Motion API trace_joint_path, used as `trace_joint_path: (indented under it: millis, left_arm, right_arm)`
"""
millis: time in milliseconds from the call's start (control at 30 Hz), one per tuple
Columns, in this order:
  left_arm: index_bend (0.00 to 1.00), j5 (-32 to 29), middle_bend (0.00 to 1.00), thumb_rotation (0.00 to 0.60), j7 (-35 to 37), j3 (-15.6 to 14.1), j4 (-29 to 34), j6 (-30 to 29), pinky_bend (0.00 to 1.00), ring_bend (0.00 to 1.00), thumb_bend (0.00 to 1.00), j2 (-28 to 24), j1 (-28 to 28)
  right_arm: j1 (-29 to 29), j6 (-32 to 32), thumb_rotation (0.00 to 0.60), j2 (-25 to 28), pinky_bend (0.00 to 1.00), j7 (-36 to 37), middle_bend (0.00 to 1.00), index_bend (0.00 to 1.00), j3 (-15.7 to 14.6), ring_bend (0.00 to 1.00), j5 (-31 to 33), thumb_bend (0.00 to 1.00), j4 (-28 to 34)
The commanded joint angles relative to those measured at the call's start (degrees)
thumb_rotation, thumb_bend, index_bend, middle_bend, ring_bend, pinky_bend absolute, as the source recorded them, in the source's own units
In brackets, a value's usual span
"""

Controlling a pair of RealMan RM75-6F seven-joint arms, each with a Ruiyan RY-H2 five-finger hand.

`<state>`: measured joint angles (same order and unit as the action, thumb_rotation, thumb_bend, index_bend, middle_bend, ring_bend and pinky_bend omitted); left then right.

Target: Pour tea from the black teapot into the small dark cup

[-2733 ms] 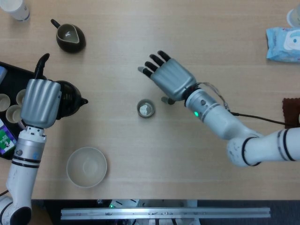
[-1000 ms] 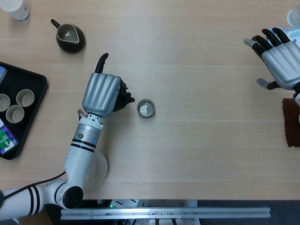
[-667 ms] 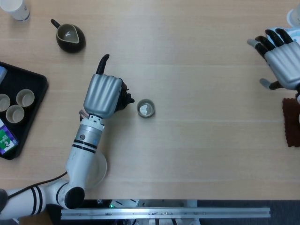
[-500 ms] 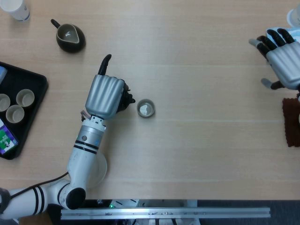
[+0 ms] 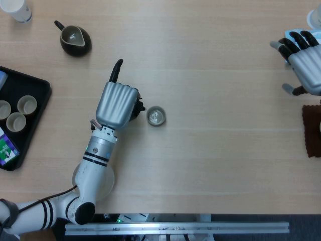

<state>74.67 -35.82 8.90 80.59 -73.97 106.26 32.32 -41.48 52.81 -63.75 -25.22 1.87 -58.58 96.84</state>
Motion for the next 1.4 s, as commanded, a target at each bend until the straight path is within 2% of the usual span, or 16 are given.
trace_joint_path:
  millis: [33, 433, 1400]
  left_arm:
    - [1.0, 0.76, 1.0, 0.592, -1.18, -0.48, -1.28, -0.45, 0.09, 0.86, 0.32, 0.6, 0.06]
    - [1.0, 2.62, 1.0, 0.594, -4.1, -1.72, -1.94, -1.25, 0.09, 0.86, 0.32, 1.47, -0.21]
    - [1.0, 5.73, 1.0, 0.597, -7.53, -1.95, -3.3, -2.25, 0.09, 0.86, 0.32, 2.12, -0.51]
  right_arm:
    - [0.17, -0.07, 0.6, -0.14, 0.07, 0.09, 0.15, 0.12, 0.08, 0.02, 0.0, 0.21, -0.21]
    - [0.77, 0.04, 0.6, -0.11, 0.07, 0.04, 0.15, 0.12, 0.71, 0.02, 0.35, 0.21, -0.34]
    - [1.5, -0.16, 0.6, -0.11, 0.07, 0.05, 0.15, 0.12, 1.51, 0.02, -0.15, 0.21, -0.54]
